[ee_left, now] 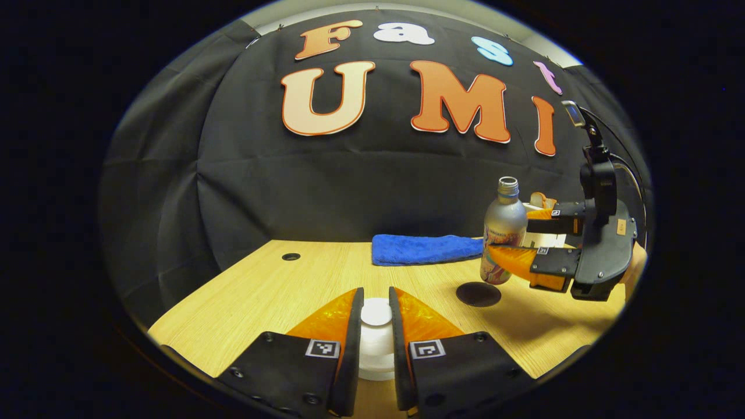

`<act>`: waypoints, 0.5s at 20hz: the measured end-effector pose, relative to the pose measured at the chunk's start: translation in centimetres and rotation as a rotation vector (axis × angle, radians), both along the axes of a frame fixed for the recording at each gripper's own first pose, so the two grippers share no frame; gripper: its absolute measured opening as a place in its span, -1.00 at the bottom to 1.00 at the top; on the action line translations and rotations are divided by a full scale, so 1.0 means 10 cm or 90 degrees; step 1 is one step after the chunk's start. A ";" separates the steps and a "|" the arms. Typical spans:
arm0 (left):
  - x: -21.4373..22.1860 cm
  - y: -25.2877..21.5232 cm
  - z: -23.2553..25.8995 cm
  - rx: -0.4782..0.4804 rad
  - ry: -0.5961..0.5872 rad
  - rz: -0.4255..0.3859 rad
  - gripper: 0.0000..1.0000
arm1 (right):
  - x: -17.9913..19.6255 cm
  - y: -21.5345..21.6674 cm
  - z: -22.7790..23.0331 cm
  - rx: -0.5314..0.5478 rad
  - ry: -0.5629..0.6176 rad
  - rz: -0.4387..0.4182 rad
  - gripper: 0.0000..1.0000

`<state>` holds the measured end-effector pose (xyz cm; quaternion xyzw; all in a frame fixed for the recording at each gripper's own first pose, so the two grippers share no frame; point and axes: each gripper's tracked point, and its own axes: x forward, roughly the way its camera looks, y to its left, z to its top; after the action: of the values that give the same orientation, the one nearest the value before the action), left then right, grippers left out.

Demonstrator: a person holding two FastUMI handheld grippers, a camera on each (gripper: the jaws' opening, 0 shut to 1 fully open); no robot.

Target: Open the teacup lid with one hand, grasp the water bottle and pour water into the teacup with the other hand; after pouring, place the water bottle on the coaster and then close the teacup lid.

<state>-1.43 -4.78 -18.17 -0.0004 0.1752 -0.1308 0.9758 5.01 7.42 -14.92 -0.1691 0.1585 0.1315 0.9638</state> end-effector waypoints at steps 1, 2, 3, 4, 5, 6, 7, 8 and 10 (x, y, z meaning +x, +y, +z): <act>0.00 -0.01 -0.03 -0.001 0.004 -0.002 -0.40 | 0.03 -0.03 -0.02 0.012 0.007 -0.007 0.58; -0.01 -0.03 -0.08 -0.004 0.010 -0.002 -0.41 | 0.03 -0.05 -0.03 0.024 0.010 -0.013 0.58; -0.02 -0.04 -0.15 -0.005 0.020 -0.002 -0.41 | 0.04 -0.07 -0.05 0.034 0.013 -0.016 0.58; -0.03 -0.05 -0.20 -0.002 0.027 -0.002 -0.41 | 0.02 -0.11 -0.07 0.043 0.016 -0.020 0.59; -0.04 -0.05 -0.25 0.003 0.034 -0.001 -0.41 | 0.02 -0.13 -0.10 0.050 0.021 -0.024 0.59; -0.05 -0.06 -0.30 0.007 0.039 -0.003 -0.41 | 0.05 -0.16 -0.12 0.056 0.026 -0.031 0.59; -0.06 -0.08 -0.33 0.008 0.044 -0.005 -0.46 | 0.07 -0.16 -0.14 0.062 0.031 -0.036 0.59; -0.06 -0.10 -0.35 0.006 0.048 -0.008 -0.40 | 0.07 -0.17 -0.14 0.070 0.036 -0.044 0.59; -0.06 -0.10 -0.42 0.002 0.056 -0.005 -0.40 | 0.08 -0.18 -0.14 0.086 0.045 -0.052 0.59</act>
<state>-1.99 -5.74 -22.41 -0.0039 0.2180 -0.1345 0.9666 5.84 5.60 -16.32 -0.0922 0.1900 0.1085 0.9714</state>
